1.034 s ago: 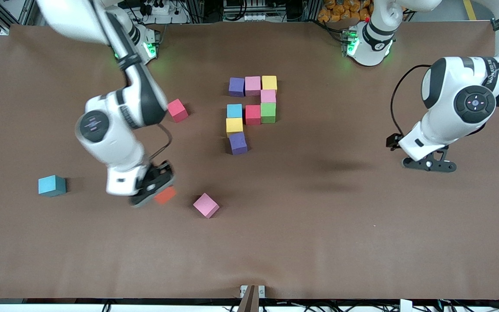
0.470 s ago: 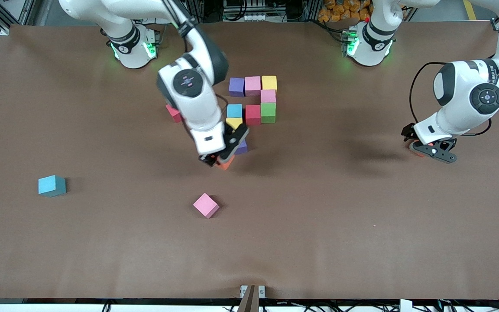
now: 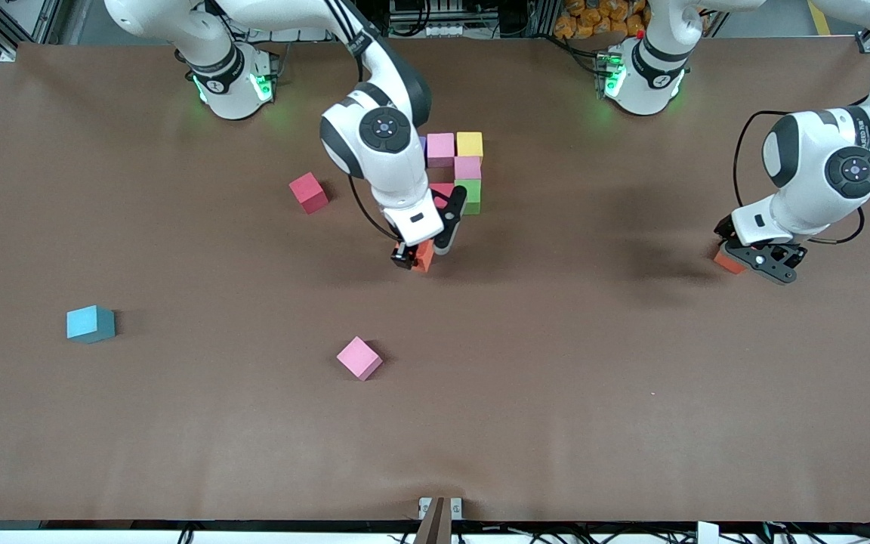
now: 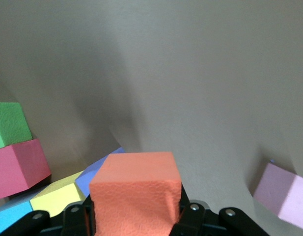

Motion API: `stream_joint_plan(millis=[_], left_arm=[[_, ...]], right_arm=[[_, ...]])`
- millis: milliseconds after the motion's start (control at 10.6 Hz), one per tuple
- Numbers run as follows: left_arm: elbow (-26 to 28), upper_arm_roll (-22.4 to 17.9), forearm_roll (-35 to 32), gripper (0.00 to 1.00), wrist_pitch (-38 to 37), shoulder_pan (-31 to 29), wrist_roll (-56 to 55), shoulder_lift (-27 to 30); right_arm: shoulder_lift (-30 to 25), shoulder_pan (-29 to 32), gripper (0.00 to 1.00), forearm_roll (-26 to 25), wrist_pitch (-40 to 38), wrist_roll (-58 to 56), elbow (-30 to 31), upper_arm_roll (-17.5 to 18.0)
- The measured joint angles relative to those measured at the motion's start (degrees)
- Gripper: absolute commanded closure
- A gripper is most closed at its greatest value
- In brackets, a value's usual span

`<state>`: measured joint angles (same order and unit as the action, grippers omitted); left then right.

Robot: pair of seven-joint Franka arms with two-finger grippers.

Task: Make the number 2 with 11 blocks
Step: 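Carry the orange cube with the right gripper while the left gripper reaches orange, then lower orange into the figure with the right gripper while the left gripper grasps orange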

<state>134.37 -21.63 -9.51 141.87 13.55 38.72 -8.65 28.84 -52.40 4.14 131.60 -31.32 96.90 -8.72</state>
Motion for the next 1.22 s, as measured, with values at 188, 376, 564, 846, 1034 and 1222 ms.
stream_joint_plan(millis=[188,376,564,846,1034,1222], left_arm=[[0.2,0.0,0.0,0.0,2.9,-2.0,2.3,-2.7],[1.0,0.0,0.0,0.0,4.2,-2.9,2.5,-4.5],[1.7,0.0,0.0,0.0,4.3,-3.5,2.5,-4.7],[3.2,0.1,0.5,0.0,4.3,-4.3,2.5,-4.7],[3.6,0.1,0.5,0.0,4.3,-4.6,2.5,-4.7],[3.6,0.1,0.5,0.0,4.3,-4.6,2.5,-4.7]], right_arm=[[1.5,-0.9,0.45,0.0,0.2,-0.9,-1.2,0.0],[2.7,-2.0,0.45,0.0,0.3,-0.9,-2.2,0.0],[3.7,-3.1,0.45,0.1,0.3,-0.9,-3.7,0.1],[5.9,-4.4,0.45,0.1,0.3,-0.9,-5.0,0.1],[7.6,-5.3,0.45,0.1,0.4,-0.9,-6.0,0.1],[8.2,-6.0,0.45,0.1,0.6,-0.9,-6.7,0.1]])
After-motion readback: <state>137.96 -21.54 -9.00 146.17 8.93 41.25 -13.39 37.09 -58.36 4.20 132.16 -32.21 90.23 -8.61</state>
